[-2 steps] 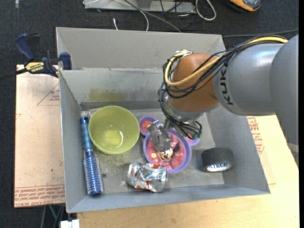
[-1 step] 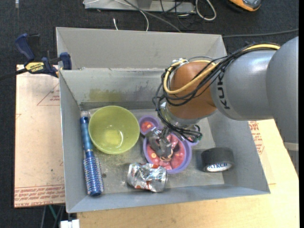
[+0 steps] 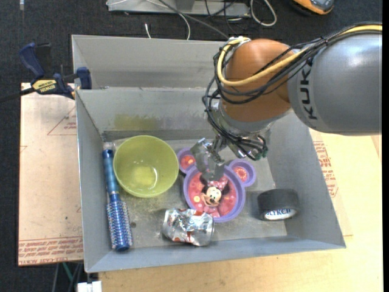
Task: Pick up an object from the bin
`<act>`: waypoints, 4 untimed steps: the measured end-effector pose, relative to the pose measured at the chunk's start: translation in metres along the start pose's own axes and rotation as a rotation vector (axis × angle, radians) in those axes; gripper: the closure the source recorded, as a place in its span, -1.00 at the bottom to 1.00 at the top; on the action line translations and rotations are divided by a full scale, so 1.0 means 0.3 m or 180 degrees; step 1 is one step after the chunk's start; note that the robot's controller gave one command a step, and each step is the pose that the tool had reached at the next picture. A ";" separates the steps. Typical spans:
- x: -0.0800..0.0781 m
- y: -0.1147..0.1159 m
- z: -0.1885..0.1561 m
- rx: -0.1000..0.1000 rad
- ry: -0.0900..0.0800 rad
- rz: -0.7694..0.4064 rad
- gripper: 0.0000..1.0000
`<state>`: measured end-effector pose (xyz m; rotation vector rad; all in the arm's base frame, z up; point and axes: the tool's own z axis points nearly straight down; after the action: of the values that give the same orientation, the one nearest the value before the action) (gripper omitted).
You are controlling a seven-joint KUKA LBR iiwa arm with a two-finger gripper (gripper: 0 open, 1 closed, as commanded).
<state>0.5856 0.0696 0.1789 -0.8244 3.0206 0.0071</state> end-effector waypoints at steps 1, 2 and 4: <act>0.000 -0.009 -0.175 -0.0009 0.0002 -0.0249 1.00; -0.113 0.318 0.148 -0.0022 -0.0005 -0.0500 1.00; 0.054 0.450 0.325 -0.0031 -0.0029 -0.0749 1.00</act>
Offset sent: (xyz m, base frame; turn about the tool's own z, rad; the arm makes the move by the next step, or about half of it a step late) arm -0.0155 0.0933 -0.0395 -0.1469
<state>0.5039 0.1785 0.0815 -1.1707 2.8967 0.0237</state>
